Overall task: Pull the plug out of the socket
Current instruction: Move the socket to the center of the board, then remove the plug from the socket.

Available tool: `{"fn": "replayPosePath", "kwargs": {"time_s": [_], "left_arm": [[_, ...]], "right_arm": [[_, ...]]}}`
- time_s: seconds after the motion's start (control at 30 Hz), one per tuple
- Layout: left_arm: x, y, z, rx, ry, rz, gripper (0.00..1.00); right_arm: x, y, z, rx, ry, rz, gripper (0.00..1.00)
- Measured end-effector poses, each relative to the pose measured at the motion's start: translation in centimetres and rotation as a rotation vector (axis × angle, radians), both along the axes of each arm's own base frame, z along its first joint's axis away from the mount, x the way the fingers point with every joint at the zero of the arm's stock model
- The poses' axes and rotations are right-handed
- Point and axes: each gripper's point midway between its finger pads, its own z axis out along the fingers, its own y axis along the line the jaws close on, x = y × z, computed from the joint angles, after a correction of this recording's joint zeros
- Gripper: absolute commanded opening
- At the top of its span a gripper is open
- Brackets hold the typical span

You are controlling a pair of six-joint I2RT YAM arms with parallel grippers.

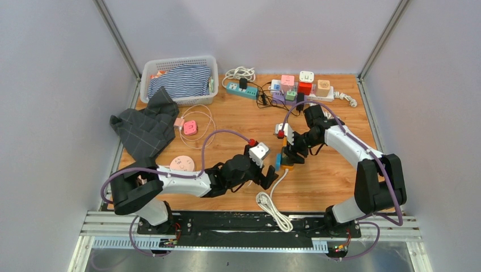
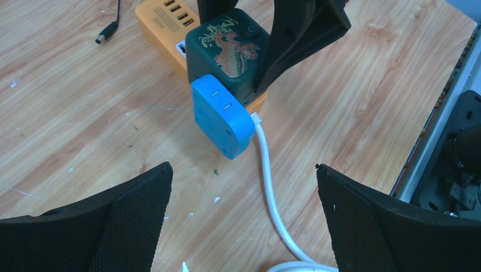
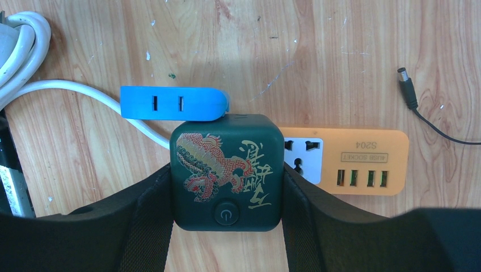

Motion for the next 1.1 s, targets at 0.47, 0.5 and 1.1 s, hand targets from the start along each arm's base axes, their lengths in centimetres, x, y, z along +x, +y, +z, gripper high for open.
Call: {"fn": "replayPosePath", "kwargs": {"time_s": [0.47,0.5,1.1], "left_arm": [[0.9,0.0,-2.3,-0.173,-0.066,0.106,0.88],[1.0,-0.1,-2.2,-0.185,-0.069,0.113,0.87],[3.8,-2.2,-2.0,-0.173,-0.053,0.231,0.81]], "right_arm": [[0.0,0.2,0.0,0.009,0.010,0.003,0.00],[0.0,0.2,0.0,0.009,0.010,0.003,0.00],[0.0,0.5,0.0,0.022,0.023,0.008,0.00]]}}
